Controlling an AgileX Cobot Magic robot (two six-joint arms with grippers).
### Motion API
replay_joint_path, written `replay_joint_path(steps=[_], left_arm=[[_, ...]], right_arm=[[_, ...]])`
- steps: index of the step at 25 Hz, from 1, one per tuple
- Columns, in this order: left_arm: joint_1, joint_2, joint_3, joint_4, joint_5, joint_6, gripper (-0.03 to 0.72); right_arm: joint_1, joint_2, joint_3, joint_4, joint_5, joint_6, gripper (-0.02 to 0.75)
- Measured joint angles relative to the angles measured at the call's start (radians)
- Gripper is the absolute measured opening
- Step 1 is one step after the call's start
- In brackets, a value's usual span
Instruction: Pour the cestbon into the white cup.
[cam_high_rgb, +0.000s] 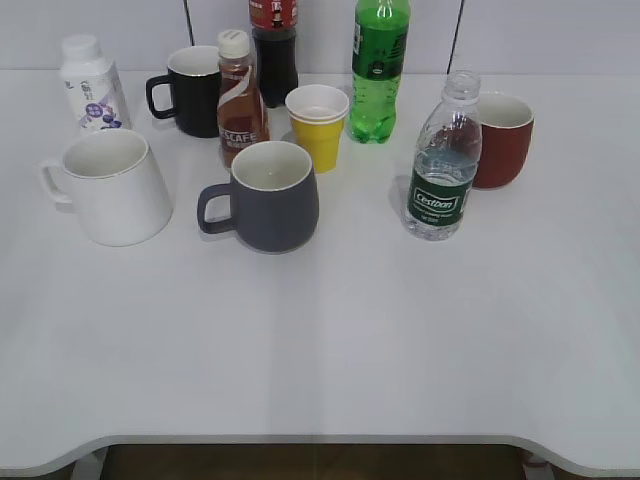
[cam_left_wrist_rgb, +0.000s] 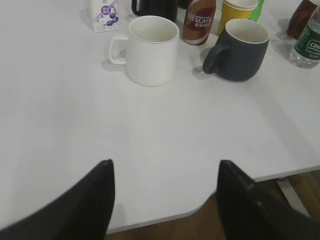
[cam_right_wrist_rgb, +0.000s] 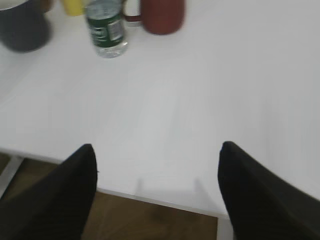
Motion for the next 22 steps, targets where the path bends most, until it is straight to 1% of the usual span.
replay_joint_path(steps=[5,8,12,14,16,19,22], left_arm=[[0.000,0.000,0.000,0.000,0.000,0.000,0.440],[0.000,0.000,0.000,0.000,0.000,0.000,0.419],[0.001,0.000,0.000,0.000,0.000,0.000,0.385],[0.016,0.000,0.000,0.000,0.000,0.000,0.368],[0.038,0.000,0.000,0.000,0.000,0.000,0.357],[0.053,0.000,0.000,0.000,0.000,0.000,0.349],[0.054,0.000,0.000,0.000,0.000,0.000,0.346]], right_arm=[[-0.174,0.000,0.000,0.000,0.000,-0.001,0.557],[-0.254,0.000,0.000,0.000,0.000,-0.001,0.557],[-0.298,0.000,0.000,0.001,0.000,-0.001,0.556],[-0.318,0.000,0.000,0.001,0.000,-0.002,0.556],[-0.359,0.000,0.000,0.001,-0.001,-0.002,0.556],[-0.436,0.000,0.000,0.001,-0.001,-0.002,0.556],[-0.463,0.000,0.000,0.001,-0.001,-0.002,0.556]])
